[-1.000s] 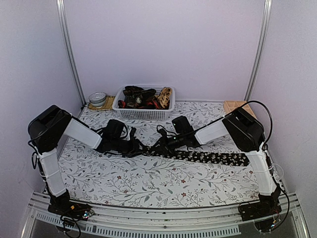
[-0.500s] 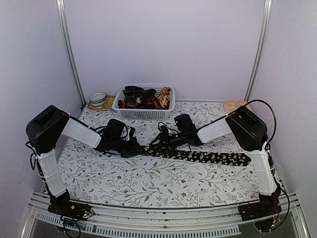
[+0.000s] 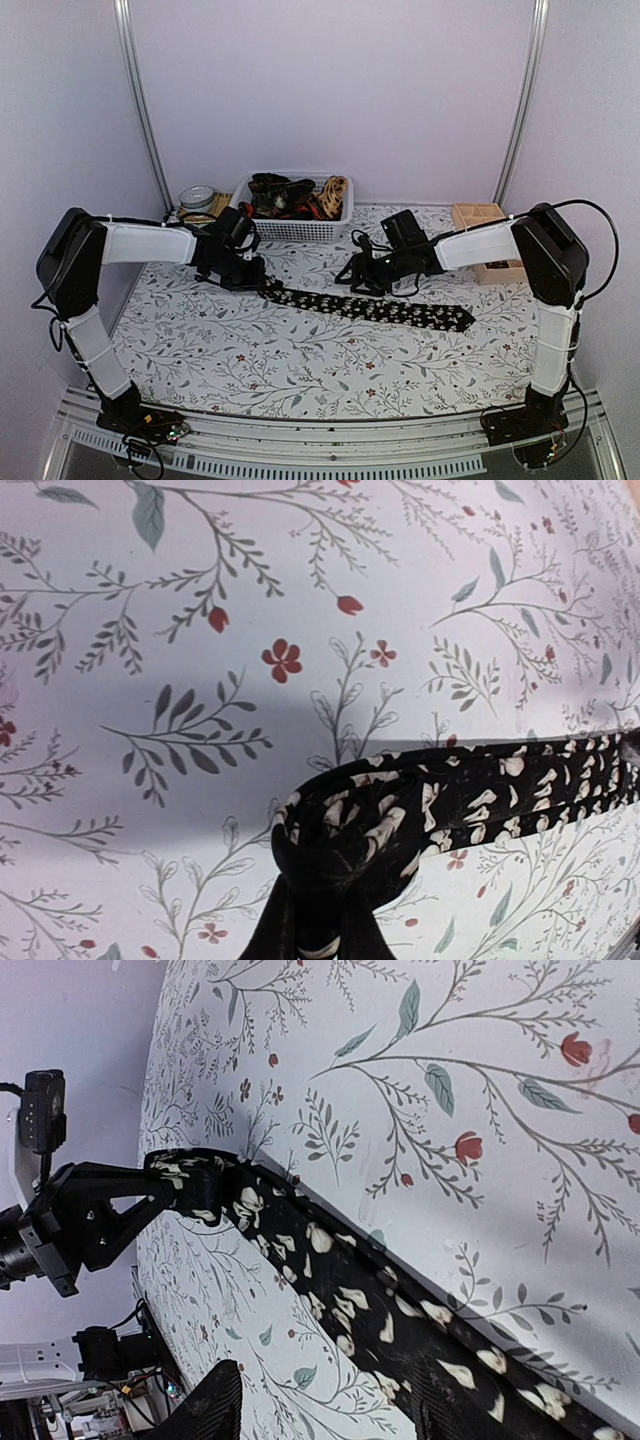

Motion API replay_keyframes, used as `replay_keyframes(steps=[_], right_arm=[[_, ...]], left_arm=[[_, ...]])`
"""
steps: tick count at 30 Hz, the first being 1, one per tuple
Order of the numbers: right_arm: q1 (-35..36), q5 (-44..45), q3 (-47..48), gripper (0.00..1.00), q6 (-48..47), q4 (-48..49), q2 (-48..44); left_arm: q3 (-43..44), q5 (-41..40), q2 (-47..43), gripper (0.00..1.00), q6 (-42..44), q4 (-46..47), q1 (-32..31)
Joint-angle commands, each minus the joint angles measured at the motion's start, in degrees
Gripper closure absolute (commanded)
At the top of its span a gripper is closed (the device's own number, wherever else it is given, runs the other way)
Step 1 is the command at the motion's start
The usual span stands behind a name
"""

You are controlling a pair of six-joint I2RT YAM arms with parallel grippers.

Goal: Roll the ties
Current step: Roll the tie at the center of the board.

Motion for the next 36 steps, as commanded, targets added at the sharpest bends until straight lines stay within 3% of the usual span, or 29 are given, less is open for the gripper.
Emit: replay_keyframes(steps=[1,9,17,30,36], right_arm=[[-0.1,4.4,-2.8,0.42,-4.5,-4.0,-8.3],[-0.1,9.3,-4.4,0.42,-7.9,-6.1,-7.3],[-0.1,11.1,-5.7,0.42,-9.2,-6.3,-6.4],[-0.1,11.7,-6.0,0.41,-9.1,-6.1,-5.9],[-0.1,10.5,-6.0,0.41,-8.5,-5.4,-5.1]], left_arm=[[4.0,-9.5,0.4,1.0,5.5,-11.7,-1.1],[10.2,-13.2,4.1,1.0,9.9,-18.7,-1.7],[16.9,-22.6,9.1,1.0,11.8,-25.3,-5.0],[26.8,-39.3,18.5,1.0,7.8,-36.0,-12.4],[28.8,-42.5,20.2,1.0,5.6,-37.7,-14.8]])
